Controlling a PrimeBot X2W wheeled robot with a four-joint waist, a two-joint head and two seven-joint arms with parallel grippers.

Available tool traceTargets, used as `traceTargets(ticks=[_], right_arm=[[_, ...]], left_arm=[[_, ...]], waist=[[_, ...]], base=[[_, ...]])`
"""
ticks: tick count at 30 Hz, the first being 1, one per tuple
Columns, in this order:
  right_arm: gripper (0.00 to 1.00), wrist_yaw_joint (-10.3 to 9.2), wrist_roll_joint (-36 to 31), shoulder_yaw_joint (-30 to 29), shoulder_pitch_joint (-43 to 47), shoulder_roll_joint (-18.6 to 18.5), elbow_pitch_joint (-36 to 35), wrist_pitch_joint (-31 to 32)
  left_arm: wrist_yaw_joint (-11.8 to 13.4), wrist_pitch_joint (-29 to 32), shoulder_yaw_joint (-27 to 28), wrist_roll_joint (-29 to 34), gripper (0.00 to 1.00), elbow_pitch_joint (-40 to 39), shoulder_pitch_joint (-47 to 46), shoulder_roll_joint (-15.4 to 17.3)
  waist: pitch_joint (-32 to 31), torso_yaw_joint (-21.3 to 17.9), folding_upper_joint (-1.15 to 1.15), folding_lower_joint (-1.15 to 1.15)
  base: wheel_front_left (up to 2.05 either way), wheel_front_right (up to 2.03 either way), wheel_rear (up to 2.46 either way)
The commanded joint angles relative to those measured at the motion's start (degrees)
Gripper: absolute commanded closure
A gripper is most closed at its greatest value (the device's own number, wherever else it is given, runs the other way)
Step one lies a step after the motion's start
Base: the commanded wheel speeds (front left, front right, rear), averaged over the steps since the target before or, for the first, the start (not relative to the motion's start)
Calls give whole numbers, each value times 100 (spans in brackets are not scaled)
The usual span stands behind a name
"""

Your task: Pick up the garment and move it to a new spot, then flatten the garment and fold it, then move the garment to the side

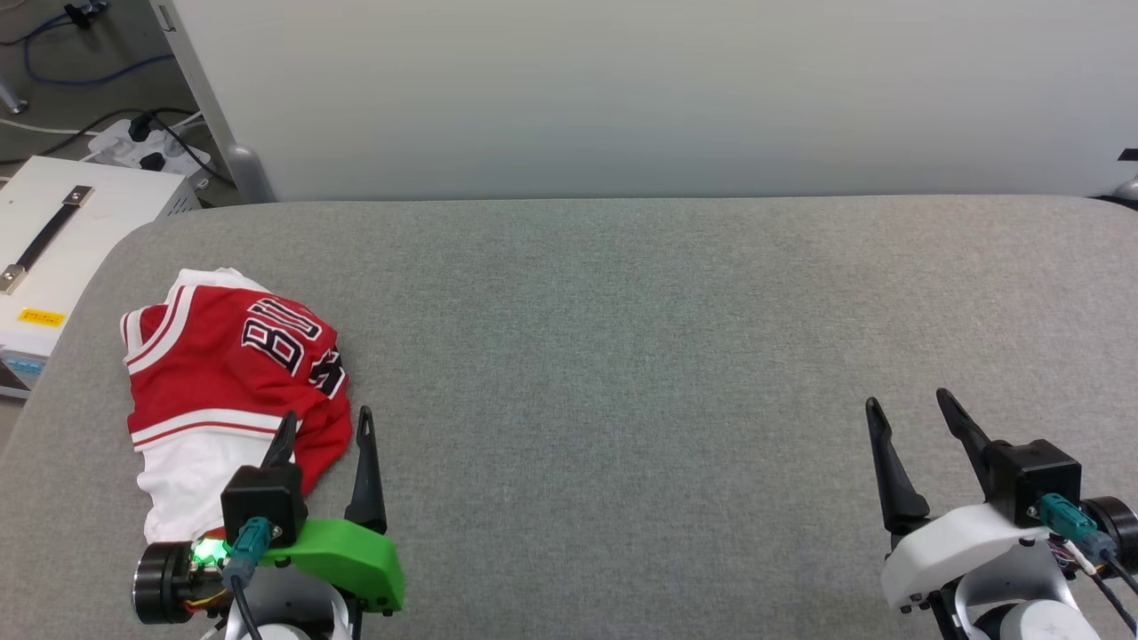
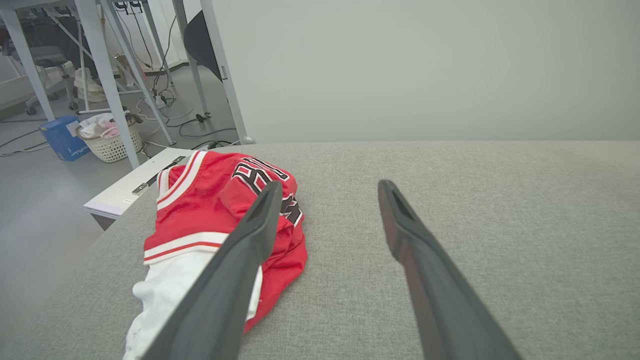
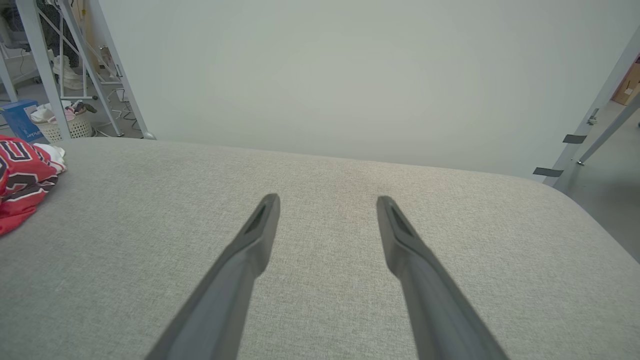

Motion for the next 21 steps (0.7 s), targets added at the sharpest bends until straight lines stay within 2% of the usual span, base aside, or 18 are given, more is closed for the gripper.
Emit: traceTargets(ticks=[1, 21], right_arm=[[0, 7, 81, -23, 45, -5, -57, -62], [0, 14, 367, -47, 168, -9, -163, -296]], left_arm=[[47, -58, -11, -29, 0, -34, 4, -4], [113, -295, -78, -162, 0, -52, 58, -8]], waist=[[0, 0, 0, 0], [-1, -11, 0, 0]], base=[[0, 0, 0], [0, 0, 0]])
